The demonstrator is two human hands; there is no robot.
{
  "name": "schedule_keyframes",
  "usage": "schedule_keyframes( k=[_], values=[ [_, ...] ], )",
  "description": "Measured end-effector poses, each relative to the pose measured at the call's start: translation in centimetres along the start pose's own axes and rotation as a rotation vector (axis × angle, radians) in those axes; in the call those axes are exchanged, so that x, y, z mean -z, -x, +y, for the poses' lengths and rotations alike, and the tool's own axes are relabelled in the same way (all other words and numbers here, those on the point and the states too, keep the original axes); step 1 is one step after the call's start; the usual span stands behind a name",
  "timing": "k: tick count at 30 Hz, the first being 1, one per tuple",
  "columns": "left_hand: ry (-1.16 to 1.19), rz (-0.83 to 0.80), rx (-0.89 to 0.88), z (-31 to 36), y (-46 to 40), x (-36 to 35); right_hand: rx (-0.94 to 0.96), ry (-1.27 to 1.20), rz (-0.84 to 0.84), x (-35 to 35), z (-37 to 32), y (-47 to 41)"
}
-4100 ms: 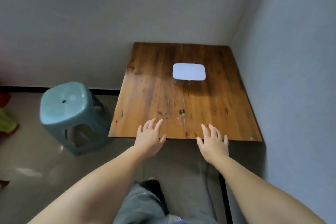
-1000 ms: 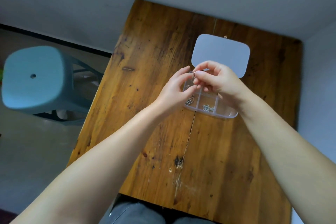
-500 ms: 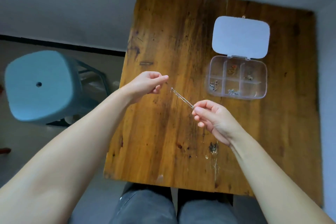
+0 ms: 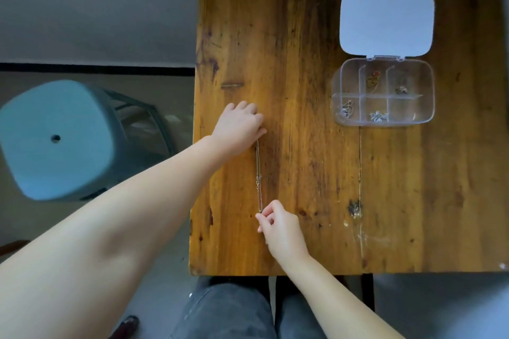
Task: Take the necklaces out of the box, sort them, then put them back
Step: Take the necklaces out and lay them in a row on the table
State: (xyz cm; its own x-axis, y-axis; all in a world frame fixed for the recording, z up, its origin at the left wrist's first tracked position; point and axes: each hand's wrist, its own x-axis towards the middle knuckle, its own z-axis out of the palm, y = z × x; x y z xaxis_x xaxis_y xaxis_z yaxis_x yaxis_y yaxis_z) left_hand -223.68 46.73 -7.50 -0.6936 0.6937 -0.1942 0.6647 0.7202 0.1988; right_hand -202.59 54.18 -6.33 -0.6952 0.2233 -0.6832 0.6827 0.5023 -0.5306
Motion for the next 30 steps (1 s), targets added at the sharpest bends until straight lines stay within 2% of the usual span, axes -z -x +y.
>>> schedule_keyframes(
  k=[3, 6, 11, 13, 15, 18, 21, 23, 25, 28, 30],
  values=[
    [-0.060, 0.026, -0.030, 0.0, 0.1, -0.6, 0.088, 0.149, -0.036, 0.5, 0.0, -0.2],
    [-0.055, 0.021, -0.001, 0.7, -0.2, -0.1, 0.110, 0.069, 0.005, 3.0, -0.4, -0.6],
    [0.133, 0.088, -0.044, 5.5, -2.5, 1.3, 0.199, -0.070, 0.331, 14.7, -0.6, -4.6],
    [0.211, 0.119, -0.066, 8.2, -3.9, 1.6, 0.259, 0.013, 0.468, 20.0, -0.7, -7.5],
    [0.270, 0.134, -0.056, 10.5, -5.1, 1.6, 0.305, 0.171, 0.530, 24.2, -0.8, -10.8],
    [0.305, 0.134, 0.027, 12.6, -6.3, 1.3, 0.362, 0.459, 0.487, 28.0, -1.3, -15.2],
    [0.281, 0.158, 0.063, 13.5, -6.9, 1.3, 0.460, 0.878, 0.401, 29.7, -1.6, -18.4],
    [0.280, 0.173, 0.084, 13.7, -7.2, 1.4, 0.496, 1.059, 0.313, 30.1, -1.7, -19.8],
    [0.270, 0.173, 0.097, 13.8, -7.2, 1.5, 0.460, 1.062, 0.253, 30.3, -1.7, -20.5],
    [0.265, 0.175, 0.115, 14.1, -7.0, 1.3, 0.361, 0.851, 0.174, 30.6, -1.7, -20.4],
    [0.281, 0.188, 0.138, 14.3, -6.8, 1.4, 0.418, 1.004, 0.171, 30.9, -1.8, -19.9]
  ],
)
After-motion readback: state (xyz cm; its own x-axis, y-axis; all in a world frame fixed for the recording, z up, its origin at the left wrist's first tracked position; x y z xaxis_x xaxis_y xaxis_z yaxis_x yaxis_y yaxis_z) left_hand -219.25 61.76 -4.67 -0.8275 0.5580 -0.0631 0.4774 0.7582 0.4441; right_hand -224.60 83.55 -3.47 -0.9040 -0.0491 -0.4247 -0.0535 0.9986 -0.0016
